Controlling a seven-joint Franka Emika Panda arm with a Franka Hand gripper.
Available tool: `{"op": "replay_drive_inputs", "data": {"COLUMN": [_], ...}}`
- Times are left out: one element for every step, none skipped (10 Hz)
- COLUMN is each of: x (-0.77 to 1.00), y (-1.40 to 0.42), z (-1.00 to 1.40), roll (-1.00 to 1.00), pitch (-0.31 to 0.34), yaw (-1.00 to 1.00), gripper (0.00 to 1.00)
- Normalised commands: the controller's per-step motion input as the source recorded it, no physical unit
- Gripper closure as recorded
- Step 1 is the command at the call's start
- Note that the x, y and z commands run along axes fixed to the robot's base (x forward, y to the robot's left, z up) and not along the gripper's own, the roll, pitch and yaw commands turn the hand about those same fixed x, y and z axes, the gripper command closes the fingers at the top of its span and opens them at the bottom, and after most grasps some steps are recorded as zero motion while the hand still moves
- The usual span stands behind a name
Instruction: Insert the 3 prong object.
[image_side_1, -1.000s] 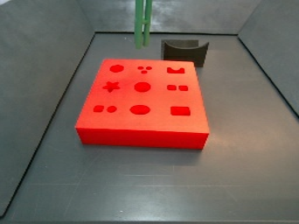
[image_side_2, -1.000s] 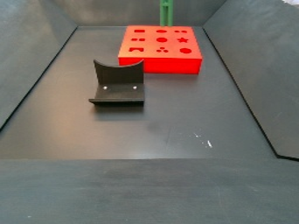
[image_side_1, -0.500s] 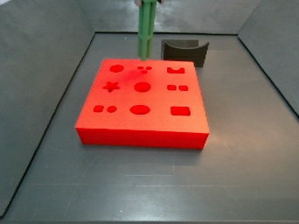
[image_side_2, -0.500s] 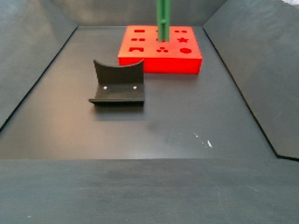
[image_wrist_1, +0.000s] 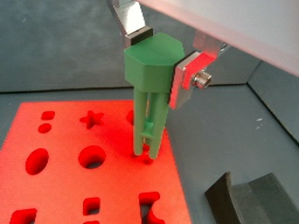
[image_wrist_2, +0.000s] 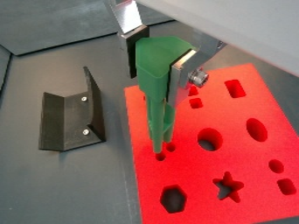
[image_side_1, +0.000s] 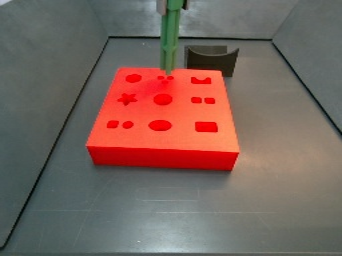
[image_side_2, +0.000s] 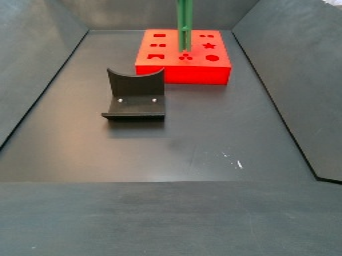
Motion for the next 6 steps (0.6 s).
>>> {"op": "replay_drive_inputs", "data": {"x": [-0.01,-0.05,-0.16,-0.18,-0.14,-0.06], "y": [0.1,0.07,0.0,0.0,0.0,-0.03], "z": [-0.2,-0.16,-0.07,0.0,0.0,0.17], "roll": [-0.11,-0.08,-0.04,-0.04,-0.04,0.06], "pitch": [-0.299,-0.276,-0.209,-0.159,-0.126,-0.053], "yaw": [0.0,0.0,0.0,0.0,0.0,0.0], "gripper": [1.0,1.0,1.0,1.0,1.0,1.0]}}
